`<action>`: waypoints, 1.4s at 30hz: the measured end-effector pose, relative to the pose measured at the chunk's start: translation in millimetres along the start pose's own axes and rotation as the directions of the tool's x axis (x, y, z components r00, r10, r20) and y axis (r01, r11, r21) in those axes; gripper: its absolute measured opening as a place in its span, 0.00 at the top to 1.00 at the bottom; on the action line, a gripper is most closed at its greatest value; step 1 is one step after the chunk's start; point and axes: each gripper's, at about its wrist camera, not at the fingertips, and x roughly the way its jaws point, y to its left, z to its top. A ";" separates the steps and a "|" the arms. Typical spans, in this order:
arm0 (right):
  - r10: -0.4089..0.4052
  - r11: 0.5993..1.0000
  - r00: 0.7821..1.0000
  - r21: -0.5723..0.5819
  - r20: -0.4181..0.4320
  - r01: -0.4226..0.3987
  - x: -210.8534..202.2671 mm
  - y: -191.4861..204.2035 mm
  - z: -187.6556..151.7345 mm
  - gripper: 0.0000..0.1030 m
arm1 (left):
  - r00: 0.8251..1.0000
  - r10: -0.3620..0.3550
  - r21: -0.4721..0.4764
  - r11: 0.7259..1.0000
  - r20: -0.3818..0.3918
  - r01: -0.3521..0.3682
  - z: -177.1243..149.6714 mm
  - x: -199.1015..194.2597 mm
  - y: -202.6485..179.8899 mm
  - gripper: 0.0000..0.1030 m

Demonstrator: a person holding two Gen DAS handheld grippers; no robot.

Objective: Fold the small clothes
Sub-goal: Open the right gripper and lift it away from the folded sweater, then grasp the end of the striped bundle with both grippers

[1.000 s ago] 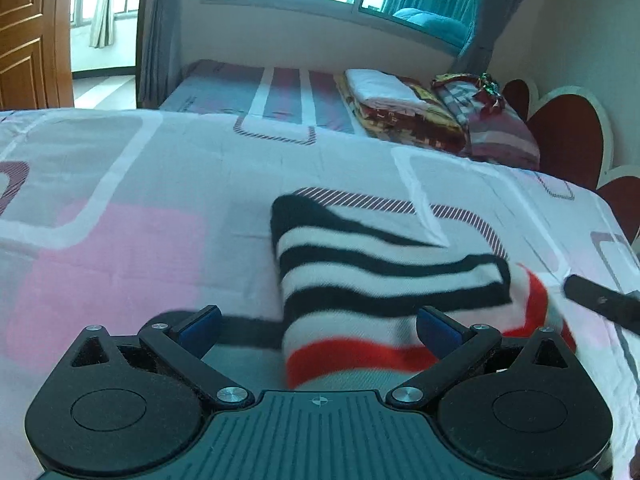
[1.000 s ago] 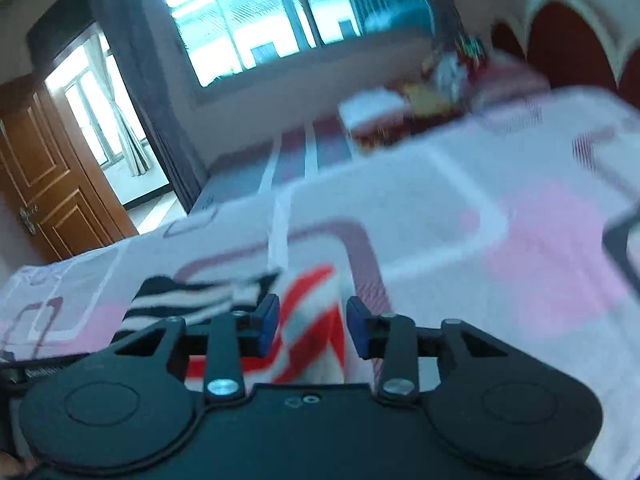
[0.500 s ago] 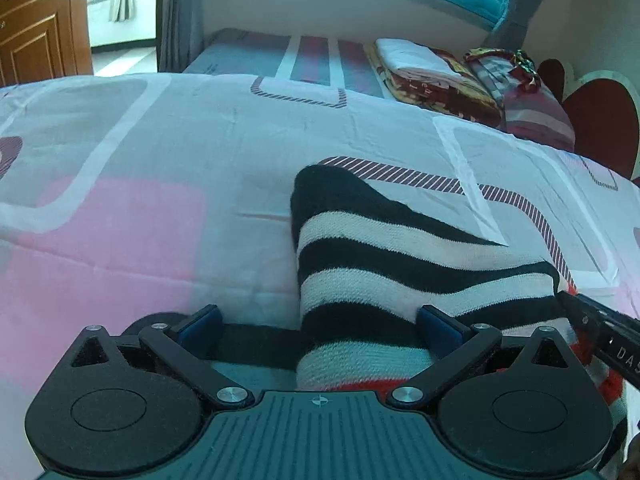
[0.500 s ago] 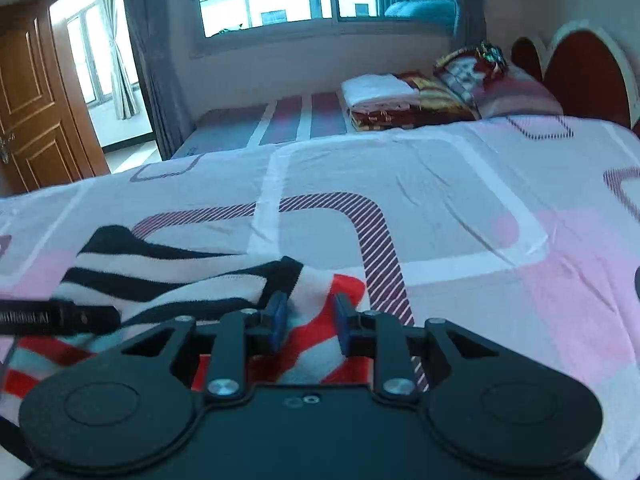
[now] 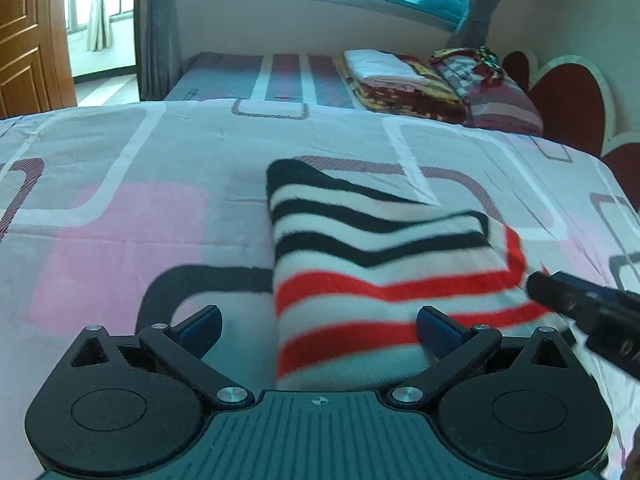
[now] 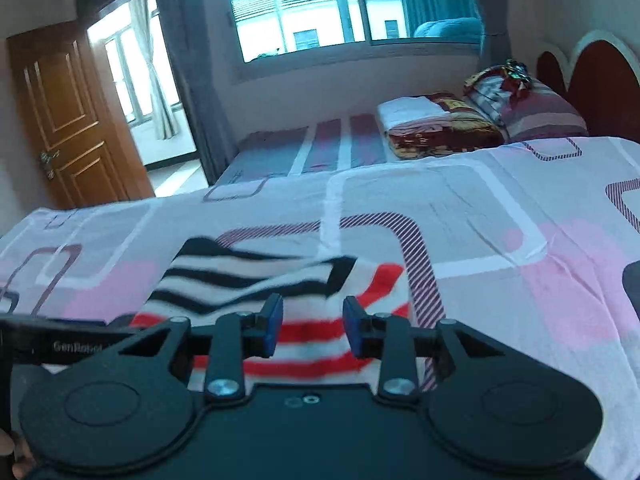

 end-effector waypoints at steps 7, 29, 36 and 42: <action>-0.056 0.997 0.996 -0.063 -0.075 0.051 3.1 1.1 -32.0 0.69 | 1.000 0.014 0.010 1.000 -0.009 -0.013 -17.4 5.8 -3.7 0.00; -0.013 0.998 0.996 -0.063 -0.084 0.008 -62.9 1.6 -76.3 0.67 | 0.994 -0.013 0.060 0.998 -0.112 0.020 -79.7 -34.5 -0.9 0.00; -0.021 0.998 0.990 -0.056 -0.139 0.014 -50.7 3.4 -92.1 0.63 | 0.992 -0.010 0.045 0.999 -0.123 0.015 -80.6 -38.4 0.1 0.00; -0.013 0.997 0.989 -0.073 -0.150 0.002 -55.9 7.2 -95.8 0.58 | 0.991 -0.007 0.045 0.999 -0.133 0.013 -74.6 -40.7 -2.0 0.00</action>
